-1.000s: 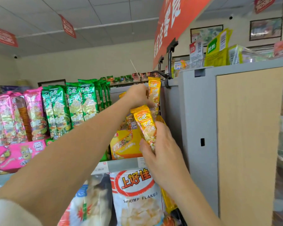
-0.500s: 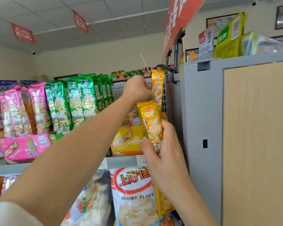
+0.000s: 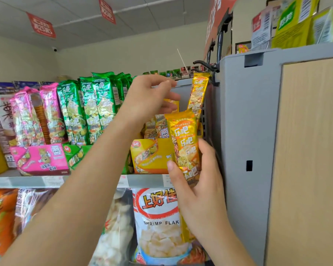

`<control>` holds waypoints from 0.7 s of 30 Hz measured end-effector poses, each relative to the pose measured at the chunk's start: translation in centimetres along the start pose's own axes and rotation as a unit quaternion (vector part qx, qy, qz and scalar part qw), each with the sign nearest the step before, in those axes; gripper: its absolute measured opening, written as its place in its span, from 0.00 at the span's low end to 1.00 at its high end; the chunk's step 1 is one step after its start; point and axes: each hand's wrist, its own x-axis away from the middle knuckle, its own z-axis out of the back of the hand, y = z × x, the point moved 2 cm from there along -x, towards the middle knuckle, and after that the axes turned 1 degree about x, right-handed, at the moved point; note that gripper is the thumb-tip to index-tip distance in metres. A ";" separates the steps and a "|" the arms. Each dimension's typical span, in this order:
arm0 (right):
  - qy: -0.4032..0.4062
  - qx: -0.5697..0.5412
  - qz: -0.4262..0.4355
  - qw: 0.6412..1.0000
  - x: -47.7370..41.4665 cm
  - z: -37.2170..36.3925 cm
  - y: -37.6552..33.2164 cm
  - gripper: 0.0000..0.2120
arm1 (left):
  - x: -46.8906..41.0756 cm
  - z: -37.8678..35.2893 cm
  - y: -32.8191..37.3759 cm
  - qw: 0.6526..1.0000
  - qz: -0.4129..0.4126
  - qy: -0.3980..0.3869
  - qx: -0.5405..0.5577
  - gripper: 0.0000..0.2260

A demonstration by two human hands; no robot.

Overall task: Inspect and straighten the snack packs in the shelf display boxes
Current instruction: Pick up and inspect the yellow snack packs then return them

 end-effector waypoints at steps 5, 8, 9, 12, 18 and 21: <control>-0.027 -0.044 0.012 0.999 0.6 -0.3 -1.0 0.24 | 8.5 1.6 -1.5 0.985 -0.020 -0.090 0.144 0.18; -0.053 -0.058 0.024 0.997 1.3 -1.1 -1.5 0.28 | 11.3 1.1 -2.3 0.979 -0.063 -0.057 0.185 0.13; -0.075 -0.069 0.024 0.995 1.7 -1.3 -1.6 0.29 | 11.7 1.3 -2.5 0.981 -0.073 -0.030 0.180 0.12; -0.184 -0.095 -0.030 0.978 3.3 -1.5 -1.2 0.29 | 11.8 2.6 -2.8 0.973 -0.065 0.032 0.221 0.13; -0.262 -0.249 -0.228 0.904 6.5 -3.0 -2.2 0.19 | 11.1 5.2 -3.2 0.902 0.000 0.059 0.427 0.14; -0.236 -0.261 -0.246 0.903 7.1 -4.3 -2.9 0.16 | 11.1 5.5 -3.6 0.884 0.022 0.023 0.467 0.12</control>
